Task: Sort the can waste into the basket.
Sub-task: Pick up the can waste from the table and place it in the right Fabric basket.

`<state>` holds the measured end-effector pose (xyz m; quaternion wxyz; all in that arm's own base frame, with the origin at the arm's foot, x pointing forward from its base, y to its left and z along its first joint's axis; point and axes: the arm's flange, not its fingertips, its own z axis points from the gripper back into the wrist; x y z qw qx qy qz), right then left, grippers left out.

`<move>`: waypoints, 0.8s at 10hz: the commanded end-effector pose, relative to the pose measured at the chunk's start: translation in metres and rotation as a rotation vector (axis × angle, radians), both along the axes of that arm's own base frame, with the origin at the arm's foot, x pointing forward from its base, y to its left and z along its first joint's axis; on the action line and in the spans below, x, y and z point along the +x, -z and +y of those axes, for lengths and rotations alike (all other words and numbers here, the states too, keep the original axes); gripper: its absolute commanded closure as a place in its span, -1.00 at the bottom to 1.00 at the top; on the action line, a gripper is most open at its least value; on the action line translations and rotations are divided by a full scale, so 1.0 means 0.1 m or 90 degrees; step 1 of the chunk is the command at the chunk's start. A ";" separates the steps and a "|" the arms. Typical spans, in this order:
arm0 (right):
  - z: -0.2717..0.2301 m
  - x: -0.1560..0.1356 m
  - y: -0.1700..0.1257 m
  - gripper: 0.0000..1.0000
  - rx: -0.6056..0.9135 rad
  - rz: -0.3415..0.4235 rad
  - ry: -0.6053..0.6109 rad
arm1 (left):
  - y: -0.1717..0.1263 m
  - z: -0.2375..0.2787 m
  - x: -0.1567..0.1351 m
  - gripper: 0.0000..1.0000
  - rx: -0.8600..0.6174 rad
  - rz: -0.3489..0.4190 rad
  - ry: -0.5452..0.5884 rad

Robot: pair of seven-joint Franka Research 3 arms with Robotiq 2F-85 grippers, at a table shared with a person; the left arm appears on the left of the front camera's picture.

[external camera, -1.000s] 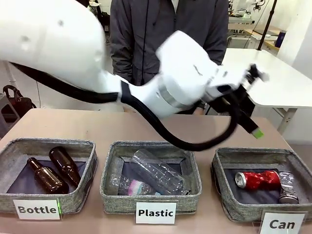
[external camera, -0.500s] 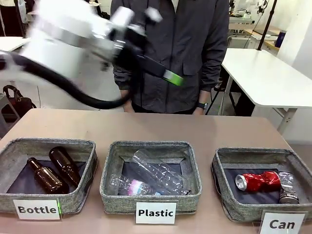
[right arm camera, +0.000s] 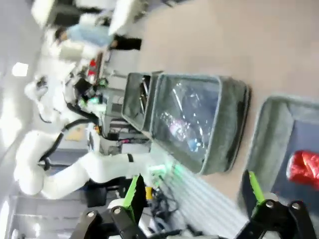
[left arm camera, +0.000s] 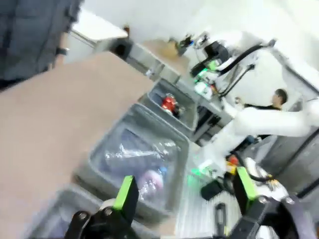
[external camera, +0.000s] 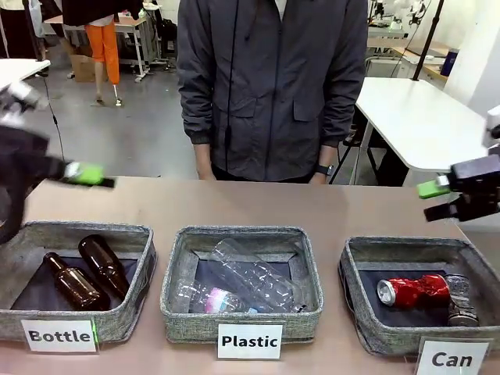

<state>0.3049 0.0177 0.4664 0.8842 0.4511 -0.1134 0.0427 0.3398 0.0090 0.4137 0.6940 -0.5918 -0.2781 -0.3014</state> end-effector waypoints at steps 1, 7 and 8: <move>-0.03 -0.18 0.00 -1.00 -0.002 0.126 0.057 | 0.23 0.21 0.14 -1.00 -0.077 0.069 0.018; -1.00 -0.53 -0.24 -1.00 0.338 0.295 -0.027 | 0.23 0.37 0.06 -1.00 -0.073 0.220 -0.016; -1.03 -0.58 -0.15 -1.00 0.416 0.308 -0.108 | 0.42 0.35 0.11 -1.00 -0.069 0.201 0.032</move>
